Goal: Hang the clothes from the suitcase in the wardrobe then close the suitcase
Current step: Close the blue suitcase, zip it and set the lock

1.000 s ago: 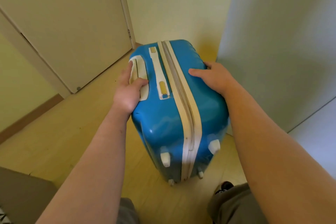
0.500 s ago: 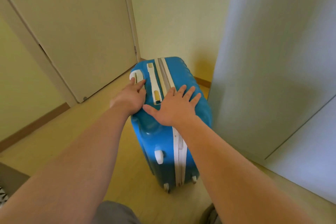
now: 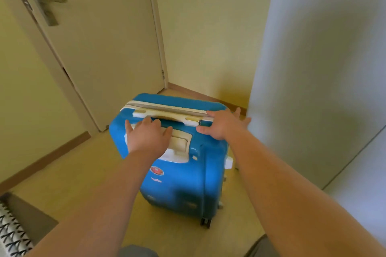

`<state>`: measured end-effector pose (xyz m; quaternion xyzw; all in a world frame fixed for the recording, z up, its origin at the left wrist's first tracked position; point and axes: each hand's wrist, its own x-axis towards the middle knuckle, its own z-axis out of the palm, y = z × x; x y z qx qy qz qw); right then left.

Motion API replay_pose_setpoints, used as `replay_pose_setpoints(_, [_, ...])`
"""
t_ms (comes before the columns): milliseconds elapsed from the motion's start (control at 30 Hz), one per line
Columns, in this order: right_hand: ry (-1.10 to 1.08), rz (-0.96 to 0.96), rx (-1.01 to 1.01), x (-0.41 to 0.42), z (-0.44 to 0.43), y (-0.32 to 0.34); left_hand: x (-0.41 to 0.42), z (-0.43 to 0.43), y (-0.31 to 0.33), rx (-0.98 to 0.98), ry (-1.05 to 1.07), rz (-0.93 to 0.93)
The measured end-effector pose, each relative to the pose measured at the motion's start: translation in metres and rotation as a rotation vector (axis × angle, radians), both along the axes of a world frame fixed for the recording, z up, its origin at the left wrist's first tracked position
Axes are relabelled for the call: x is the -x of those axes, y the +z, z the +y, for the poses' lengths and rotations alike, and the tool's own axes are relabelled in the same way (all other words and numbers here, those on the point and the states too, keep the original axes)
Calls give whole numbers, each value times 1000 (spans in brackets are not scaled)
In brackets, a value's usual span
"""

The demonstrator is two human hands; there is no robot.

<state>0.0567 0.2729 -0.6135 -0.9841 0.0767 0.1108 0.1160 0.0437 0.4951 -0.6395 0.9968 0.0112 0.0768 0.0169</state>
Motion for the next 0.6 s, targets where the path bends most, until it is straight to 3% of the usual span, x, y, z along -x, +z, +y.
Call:
replay_pose_setpoints(67, [-61, -49, 70, 0, 3, -4, 3, 10, 4, 11, -78, -42])
replay_pose_setpoints(167, [-155, -138, 167, 7, 15, -7, -1, 45, 11, 281, -147, -45])
replay_pose_setpoints(233, [-79, -257, 219, 17, 30, -6, -6, 71, 13, 373, -83, -107])
replay_pose_setpoints(300, [91, -365, 83, 27, 50, -11, -9, 83, 13, 352, 42, -51])
replay_pose_setpoints(400, [147, -276, -102, 30, 66, -19, -1, 69, 10, 323, 88, 94])
replay_pose_setpoints(500, [47, -147, -56, 20, 58, -18, 6, 58, 15, 66, -9, 154])
replay_pose_setpoints(600, [-41, -97, 37, 17, 59, -2, 4, 79, 31, 10, -95, 186])
